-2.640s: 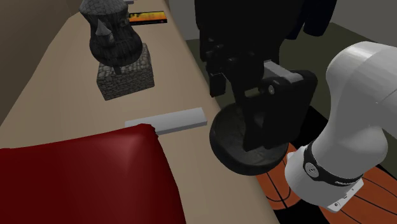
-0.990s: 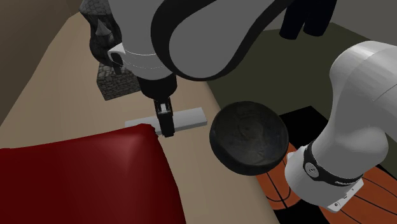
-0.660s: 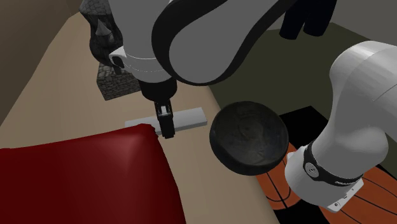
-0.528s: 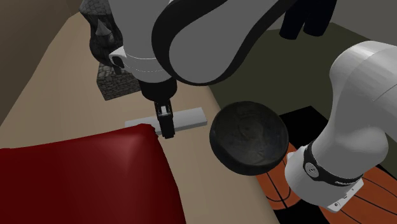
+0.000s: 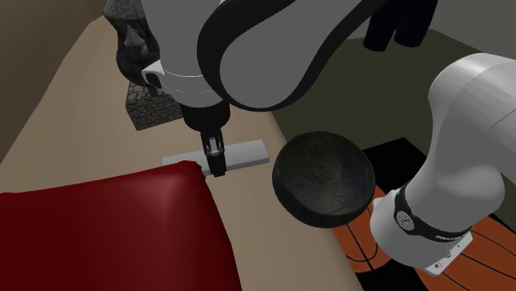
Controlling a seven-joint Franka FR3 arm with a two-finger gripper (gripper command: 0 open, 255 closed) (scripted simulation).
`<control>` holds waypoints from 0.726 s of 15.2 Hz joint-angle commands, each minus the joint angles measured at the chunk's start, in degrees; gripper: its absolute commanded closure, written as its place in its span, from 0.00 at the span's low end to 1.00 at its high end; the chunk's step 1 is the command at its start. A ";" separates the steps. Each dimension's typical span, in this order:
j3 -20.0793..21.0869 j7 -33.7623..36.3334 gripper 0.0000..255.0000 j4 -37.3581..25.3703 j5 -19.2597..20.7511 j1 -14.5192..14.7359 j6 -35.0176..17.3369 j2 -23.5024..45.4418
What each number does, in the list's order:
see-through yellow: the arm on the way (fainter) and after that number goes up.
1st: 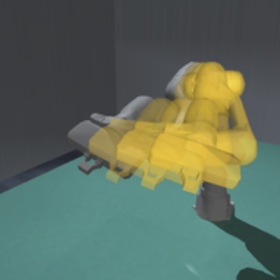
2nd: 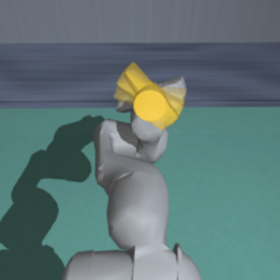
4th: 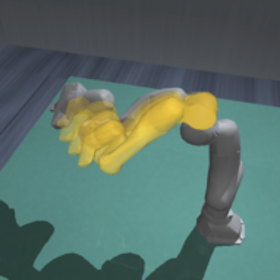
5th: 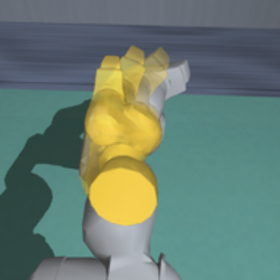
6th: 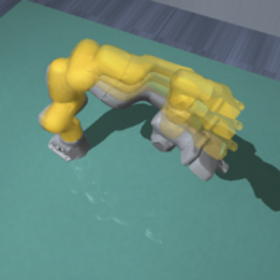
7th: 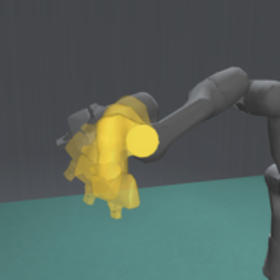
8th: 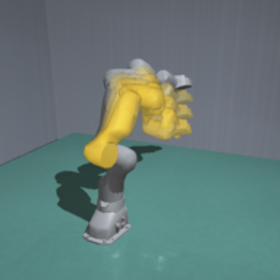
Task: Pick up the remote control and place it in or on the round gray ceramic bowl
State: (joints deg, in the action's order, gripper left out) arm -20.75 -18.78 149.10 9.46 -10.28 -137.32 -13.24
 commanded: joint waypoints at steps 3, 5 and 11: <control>-0.01 0.01 1.00 0.01 -0.01 0.00 -0.01 0.01; 0.22 0.20 1.00 -0.61 0.24 -0.10 1.85 -1.27; 0.93 0.58 1.00 -2.75 0.67 -0.30 7.35 -4.67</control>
State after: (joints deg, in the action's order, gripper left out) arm -20.00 -18.34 146.63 10.05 -10.56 -130.89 -17.28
